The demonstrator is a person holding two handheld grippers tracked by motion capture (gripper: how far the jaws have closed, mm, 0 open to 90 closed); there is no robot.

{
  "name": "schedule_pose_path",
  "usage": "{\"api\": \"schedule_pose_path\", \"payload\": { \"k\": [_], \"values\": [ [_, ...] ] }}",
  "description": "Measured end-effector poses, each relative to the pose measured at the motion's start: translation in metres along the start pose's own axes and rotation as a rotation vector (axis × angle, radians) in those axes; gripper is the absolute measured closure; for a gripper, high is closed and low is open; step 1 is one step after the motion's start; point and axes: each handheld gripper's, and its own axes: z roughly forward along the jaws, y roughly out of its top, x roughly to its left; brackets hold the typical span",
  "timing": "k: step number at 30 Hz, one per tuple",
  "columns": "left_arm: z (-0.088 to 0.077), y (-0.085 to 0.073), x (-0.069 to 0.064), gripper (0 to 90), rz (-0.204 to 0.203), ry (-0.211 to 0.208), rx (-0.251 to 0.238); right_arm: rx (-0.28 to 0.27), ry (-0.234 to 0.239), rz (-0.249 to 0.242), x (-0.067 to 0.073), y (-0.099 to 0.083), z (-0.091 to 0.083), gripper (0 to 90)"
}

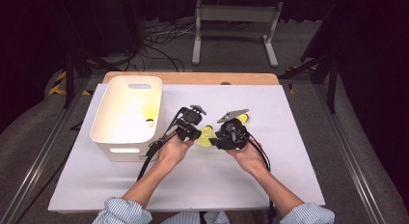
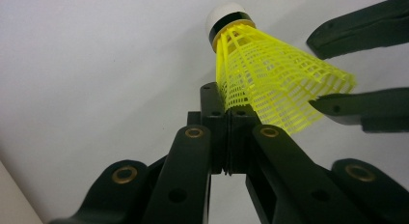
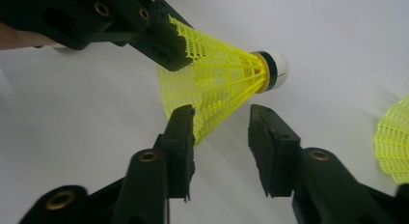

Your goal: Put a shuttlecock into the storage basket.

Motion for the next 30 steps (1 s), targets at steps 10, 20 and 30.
{"api": "schedule_pose_path", "payload": {
  "k": [10, 20, 30],
  "values": [
    [-0.003, 0.000, 0.001, 89.2, 0.001, 0.001, 0.000, -0.068, -0.021, -0.027, -0.004, -0.015, -0.016, 40.6],
    [-0.009, 0.000, 0.001, 89.1, 0.005, -0.014, -0.008, -0.127, -0.026, -0.027, -0.009, -0.031, -0.030, 34.3],
    [-0.015, 0.001, -0.001, 89.1, 0.014, -0.013, -0.003, -0.162, -0.018, 0.014, -0.014, -0.049, -0.039, 33.1]
  ]
}}
